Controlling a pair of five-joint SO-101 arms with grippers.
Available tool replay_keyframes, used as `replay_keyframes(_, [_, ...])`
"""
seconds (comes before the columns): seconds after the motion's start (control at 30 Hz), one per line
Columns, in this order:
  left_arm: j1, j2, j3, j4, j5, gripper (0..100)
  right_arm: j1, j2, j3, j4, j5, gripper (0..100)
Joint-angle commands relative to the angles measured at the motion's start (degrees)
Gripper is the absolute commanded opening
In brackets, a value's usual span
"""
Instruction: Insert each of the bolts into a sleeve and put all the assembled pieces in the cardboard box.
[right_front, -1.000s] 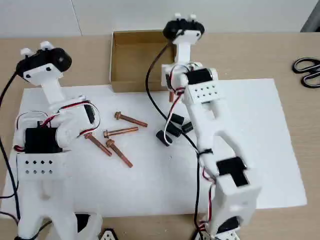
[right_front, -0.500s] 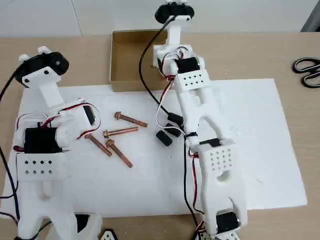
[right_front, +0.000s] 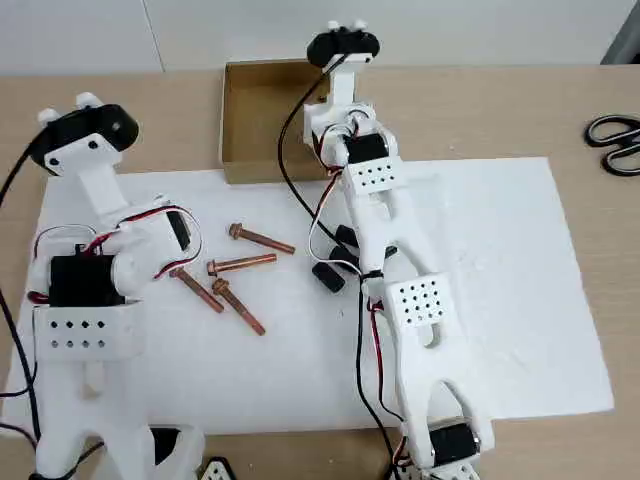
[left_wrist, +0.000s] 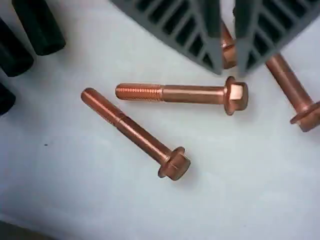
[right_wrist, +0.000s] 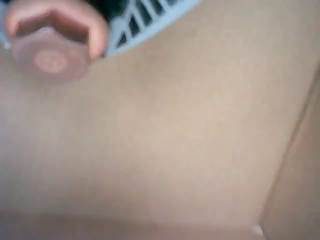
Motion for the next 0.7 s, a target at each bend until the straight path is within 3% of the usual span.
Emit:
replay_keyframes(0.0, [-0.09,-0.62,-1.98,0.35,0.18,1,0.22,-1.63,-4.40,3.74,2.81,11.5])
replay_keyframes(0.13, [-0.09,-0.53,-1.98,0.35,0.18,1,0.66,-1.71,-4.57,7.25,3.16,20.7])
replay_keyframes(0.43, [-0.09,-0.53,-1.98,0.35,0.18,1,1.01,-1.71,-18.81,10.51,2.90,20.9])
replay_keyframes(0.67, [-0.09,-0.53,-1.98,0.35,0.18,1,0.22,-6.02,-21.80,23.08,0.53,20.9])
